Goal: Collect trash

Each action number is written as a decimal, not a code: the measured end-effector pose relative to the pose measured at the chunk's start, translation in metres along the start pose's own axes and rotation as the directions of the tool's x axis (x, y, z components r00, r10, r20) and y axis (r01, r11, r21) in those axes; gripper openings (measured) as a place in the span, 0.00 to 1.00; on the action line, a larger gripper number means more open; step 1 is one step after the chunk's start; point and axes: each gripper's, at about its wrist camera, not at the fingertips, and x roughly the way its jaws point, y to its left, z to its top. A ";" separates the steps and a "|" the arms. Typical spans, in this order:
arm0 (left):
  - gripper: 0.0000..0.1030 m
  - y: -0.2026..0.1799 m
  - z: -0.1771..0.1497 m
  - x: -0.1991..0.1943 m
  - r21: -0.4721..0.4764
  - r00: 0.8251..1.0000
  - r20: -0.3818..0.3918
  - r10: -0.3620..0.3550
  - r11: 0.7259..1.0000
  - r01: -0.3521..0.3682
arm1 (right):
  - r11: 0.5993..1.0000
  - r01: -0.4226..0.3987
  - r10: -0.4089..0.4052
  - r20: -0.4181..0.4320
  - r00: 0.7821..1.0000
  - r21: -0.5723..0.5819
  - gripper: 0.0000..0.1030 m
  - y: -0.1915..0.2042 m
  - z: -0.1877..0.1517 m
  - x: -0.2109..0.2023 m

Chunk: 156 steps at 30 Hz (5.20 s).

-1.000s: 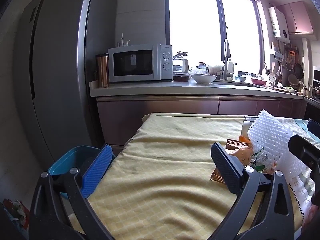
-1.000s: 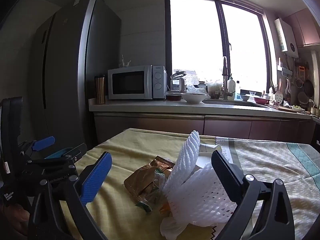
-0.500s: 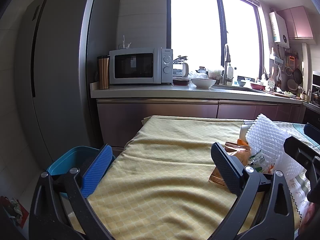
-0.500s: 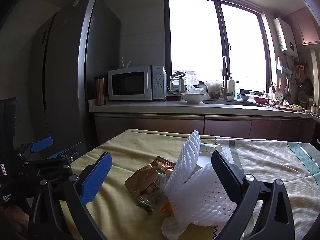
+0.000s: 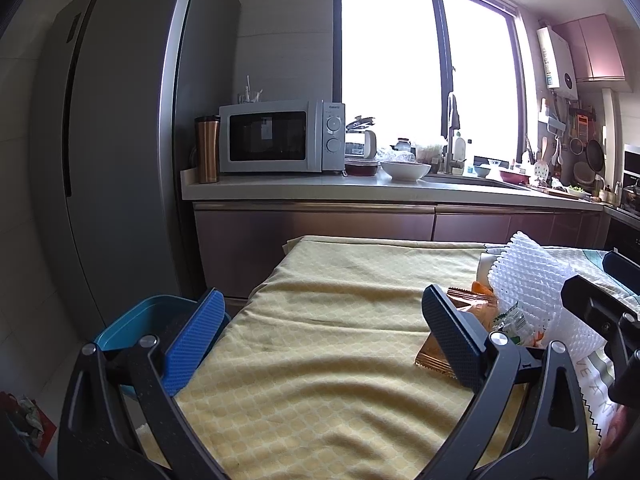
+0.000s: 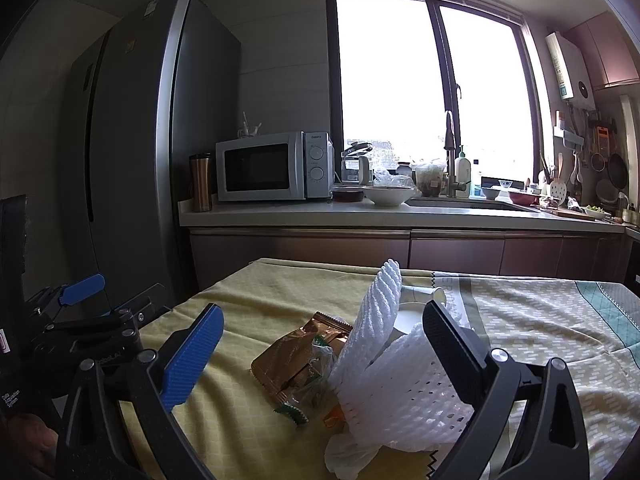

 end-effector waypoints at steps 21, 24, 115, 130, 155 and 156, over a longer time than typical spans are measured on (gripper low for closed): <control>0.95 -0.003 -0.001 -0.001 0.002 1.000 0.010 -0.005 1.000 0.005 | 1.000 -0.006 0.006 0.000 1.000 0.020 0.94 -0.004 -0.002 0.004; 0.95 -0.003 -0.002 -0.001 0.002 1.000 0.010 -0.005 1.000 0.005 | 1.000 -0.006 0.006 -0.002 1.000 0.024 0.93 -0.005 -0.002 0.004; 0.12 -0.020 0.029 0.037 0.016 0.882 -0.121 -0.455 0.888 0.460 | 0.937 -0.246 0.309 -0.261 0.914 0.248 0.02 -0.074 -0.030 0.025; 0.12 0.039 0.028 0.016 0.013 0.943 -0.092 -0.321 0.946 0.323 | 0.912 -0.372 0.397 -0.139 0.907 0.174 0.01 -0.042 0.025 0.016; 0.12 0.088 0.000 0.014 0.002 0.969 -0.156 -0.194 0.981 0.196 | 0.920 -0.275 0.360 -0.323 0.875 0.279 0.09 -0.050 -0.018 0.051; 0.12 0.093 0.000 0.012 0.002 0.972 -0.153 -0.179 0.983 0.181 | 0.921 -0.284 0.360 -0.305 0.882 0.267 0.09 -0.047 -0.011 0.048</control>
